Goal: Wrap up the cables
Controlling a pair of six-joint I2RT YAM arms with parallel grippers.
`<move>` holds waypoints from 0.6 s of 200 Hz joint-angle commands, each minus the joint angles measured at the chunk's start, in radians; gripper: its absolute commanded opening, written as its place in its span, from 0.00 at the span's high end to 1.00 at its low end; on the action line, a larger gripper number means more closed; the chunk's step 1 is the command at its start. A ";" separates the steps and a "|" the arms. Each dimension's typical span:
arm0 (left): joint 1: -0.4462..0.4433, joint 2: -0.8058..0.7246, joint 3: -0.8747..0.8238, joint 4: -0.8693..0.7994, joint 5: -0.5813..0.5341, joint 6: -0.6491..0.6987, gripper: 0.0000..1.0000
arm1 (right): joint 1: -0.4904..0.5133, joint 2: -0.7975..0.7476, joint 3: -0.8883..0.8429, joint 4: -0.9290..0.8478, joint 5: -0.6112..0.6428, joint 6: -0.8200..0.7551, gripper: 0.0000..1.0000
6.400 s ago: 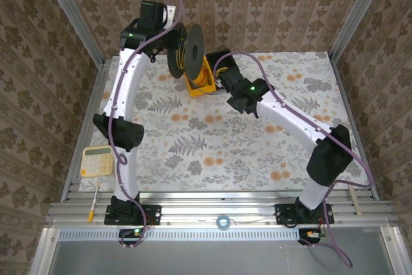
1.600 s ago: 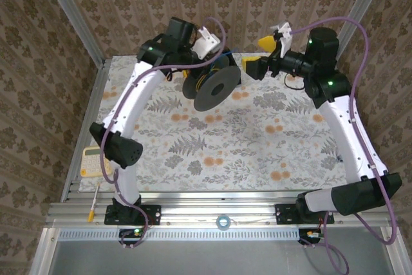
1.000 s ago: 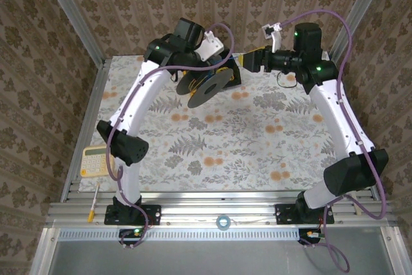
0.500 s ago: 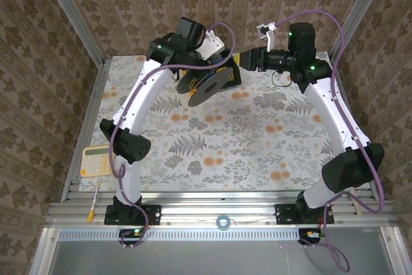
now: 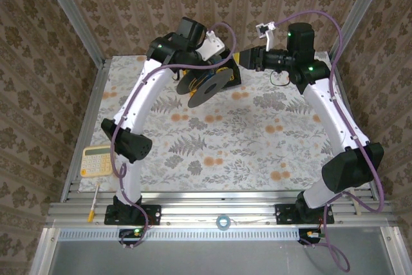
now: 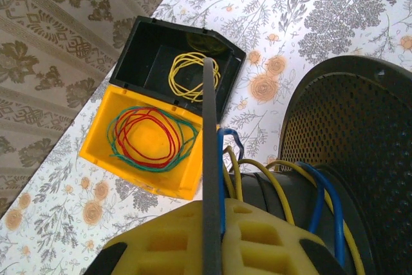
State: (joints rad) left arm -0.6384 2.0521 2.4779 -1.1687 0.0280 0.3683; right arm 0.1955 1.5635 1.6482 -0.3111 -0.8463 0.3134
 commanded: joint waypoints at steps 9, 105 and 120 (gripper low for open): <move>-0.009 -0.004 0.034 0.018 -0.008 0.023 1.00 | 0.008 -0.006 0.003 0.039 -0.026 0.018 0.70; -0.009 -0.004 0.039 0.019 -0.005 0.023 1.00 | 0.015 -0.006 -0.018 0.054 -0.027 0.024 0.87; -0.009 -0.004 0.039 0.019 -0.001 0.021 1.00 | 0.017 -0.005 -0.023 0.060 -0.027 0.028 0.92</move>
State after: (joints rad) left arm -0.6418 2.0560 2.4779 -1.1759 0.0261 0.3721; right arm 0.2039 1.5635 1.6409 -0.2855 -0.8467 0.3275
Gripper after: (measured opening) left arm 0.099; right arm 0.113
